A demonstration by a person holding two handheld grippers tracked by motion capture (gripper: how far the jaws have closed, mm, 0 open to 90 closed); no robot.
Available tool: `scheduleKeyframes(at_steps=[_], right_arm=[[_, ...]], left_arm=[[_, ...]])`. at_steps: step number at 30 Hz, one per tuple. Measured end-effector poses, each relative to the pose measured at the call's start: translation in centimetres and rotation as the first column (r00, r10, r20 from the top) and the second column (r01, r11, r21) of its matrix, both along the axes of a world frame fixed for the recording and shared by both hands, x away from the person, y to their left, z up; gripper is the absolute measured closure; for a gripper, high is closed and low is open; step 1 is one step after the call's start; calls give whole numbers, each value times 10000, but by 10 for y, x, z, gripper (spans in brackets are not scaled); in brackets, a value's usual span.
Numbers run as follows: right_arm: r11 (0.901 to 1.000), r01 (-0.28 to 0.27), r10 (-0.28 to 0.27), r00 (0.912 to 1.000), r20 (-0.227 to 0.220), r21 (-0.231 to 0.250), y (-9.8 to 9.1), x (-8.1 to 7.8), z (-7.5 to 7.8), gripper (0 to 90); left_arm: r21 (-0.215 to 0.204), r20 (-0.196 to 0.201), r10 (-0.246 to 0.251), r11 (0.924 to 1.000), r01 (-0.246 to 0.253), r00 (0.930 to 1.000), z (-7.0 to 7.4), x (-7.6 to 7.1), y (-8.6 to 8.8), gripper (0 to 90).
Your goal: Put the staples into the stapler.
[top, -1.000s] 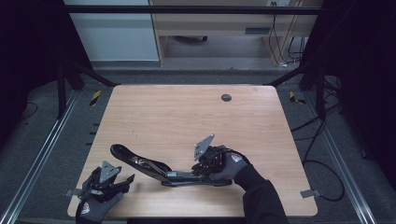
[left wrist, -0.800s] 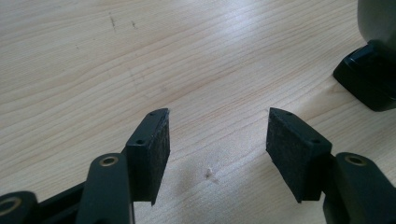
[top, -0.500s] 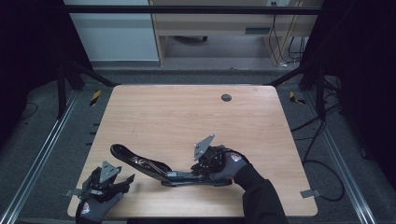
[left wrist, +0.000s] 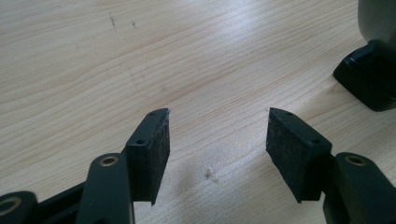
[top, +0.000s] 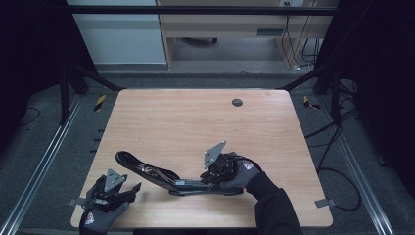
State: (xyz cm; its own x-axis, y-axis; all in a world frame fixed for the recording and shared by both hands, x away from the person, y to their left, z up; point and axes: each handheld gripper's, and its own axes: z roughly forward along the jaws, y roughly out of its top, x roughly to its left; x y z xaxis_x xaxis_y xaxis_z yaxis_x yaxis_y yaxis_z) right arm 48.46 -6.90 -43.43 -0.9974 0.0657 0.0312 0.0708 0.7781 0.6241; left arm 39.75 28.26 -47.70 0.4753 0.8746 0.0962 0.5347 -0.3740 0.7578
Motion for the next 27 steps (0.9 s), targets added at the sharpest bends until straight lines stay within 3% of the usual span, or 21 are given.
scheduleKeyframes(at_steps=[11, 27], right_arm=[[9998, -23, 19, 9996, -268, -177, 1, 3, -3, 785], [9999, -78, 75, 9997, -245, -121, 2, 3, -4, 785]], left_arm=[[0, -8, -6, 10000, 6, 10000, 0, 0, 0, 393], [-5, -7, 1, 10000, -1, 10000, 0, 0, 0, 393]])
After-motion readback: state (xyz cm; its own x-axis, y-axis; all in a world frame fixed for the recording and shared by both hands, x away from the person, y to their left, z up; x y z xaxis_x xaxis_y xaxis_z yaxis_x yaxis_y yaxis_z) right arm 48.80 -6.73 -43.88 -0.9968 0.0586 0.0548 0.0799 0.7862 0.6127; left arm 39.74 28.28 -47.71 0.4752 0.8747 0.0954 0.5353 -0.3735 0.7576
